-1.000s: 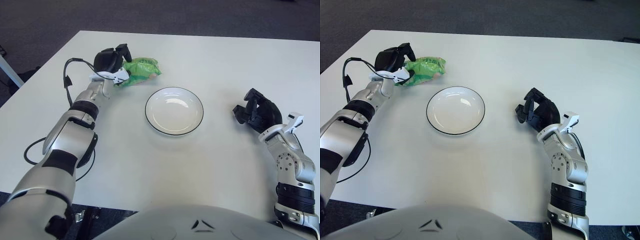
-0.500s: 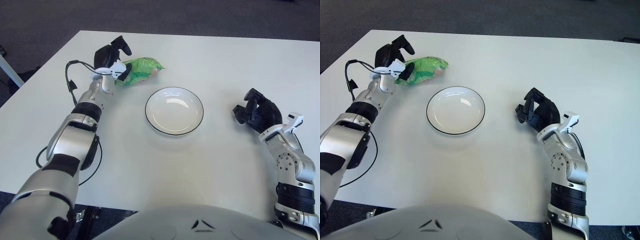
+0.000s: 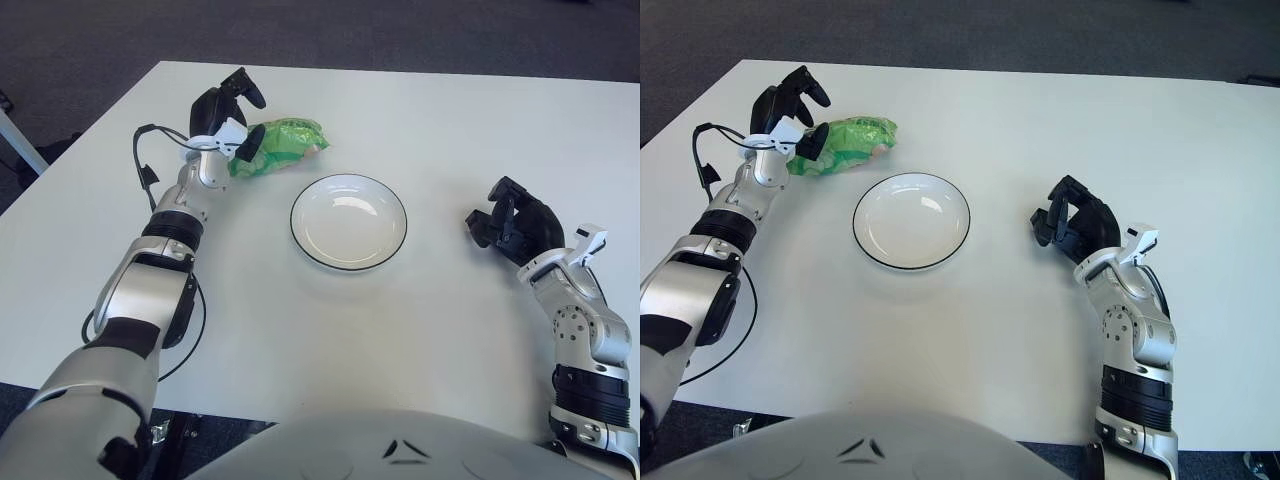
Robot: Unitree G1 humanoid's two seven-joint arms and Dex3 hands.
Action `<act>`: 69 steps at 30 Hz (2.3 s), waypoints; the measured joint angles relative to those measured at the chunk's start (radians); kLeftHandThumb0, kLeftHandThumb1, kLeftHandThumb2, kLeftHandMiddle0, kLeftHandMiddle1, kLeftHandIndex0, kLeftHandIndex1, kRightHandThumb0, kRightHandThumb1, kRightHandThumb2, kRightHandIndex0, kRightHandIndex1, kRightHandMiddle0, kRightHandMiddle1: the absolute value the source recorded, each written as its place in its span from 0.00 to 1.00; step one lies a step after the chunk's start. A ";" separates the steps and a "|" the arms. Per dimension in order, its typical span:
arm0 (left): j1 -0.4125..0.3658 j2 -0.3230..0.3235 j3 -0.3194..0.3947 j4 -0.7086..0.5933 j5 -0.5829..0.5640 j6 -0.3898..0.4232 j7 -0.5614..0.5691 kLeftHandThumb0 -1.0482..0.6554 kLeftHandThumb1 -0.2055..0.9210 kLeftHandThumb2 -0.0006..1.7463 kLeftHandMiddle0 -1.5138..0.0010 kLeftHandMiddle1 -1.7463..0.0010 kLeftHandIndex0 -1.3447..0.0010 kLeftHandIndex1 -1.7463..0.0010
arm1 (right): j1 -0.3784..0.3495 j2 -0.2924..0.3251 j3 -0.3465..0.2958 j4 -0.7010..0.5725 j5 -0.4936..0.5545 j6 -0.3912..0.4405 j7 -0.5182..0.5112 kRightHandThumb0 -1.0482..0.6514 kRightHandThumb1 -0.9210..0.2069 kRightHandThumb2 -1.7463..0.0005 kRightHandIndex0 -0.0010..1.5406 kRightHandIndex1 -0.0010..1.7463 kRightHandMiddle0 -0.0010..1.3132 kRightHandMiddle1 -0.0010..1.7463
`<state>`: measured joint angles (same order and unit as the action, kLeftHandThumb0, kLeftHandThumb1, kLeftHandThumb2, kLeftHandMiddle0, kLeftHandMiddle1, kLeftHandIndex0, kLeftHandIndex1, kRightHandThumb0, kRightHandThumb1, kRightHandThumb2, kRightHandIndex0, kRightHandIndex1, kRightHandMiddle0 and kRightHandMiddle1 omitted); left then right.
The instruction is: Put the snack into the plate.
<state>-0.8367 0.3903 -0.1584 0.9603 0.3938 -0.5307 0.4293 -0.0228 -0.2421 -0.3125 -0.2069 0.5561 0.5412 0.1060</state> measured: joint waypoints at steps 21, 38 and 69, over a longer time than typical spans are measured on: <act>0.025 0.030 -0.019 -0.162 0.064 -0.023 -0.063 0.61 0.13 0.99 0.40 0.03 0.50 0.00 | -0.001 0.001 0.003 0.004 0.000 -0.010 0.002 0.32 0.57 0.22 0.84 1.00 0.49 1.00; 0.024 0.098 -0.109 -0.111 0.191 -0.017 -0.160 0.15 0.73 0.42 0.96 0.45 0.98 0.33 | 0.000 0.000 0.006 0.005 -0.012 -0.018 0.008 0.32 0.57 0.22 0.84 1.00 0.49 1.00; -0.145 0.031 -0.392 0.260 0.457 0.176 -0.054 0.00 1.00 0.29 1.00 1.00 1.00 0.99 | 0.002 0.002 0.003 0.004 -0.020 -0.020 0.011 0.32 0.57 0.22 0.83 1.00 0.49 1.00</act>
<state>-0.9816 0.4217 -0.5500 1.2204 0.8512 -0.3544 0.3748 -0.0211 -0.2397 -0.3097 -0.2026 0.5361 0.5211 0.1172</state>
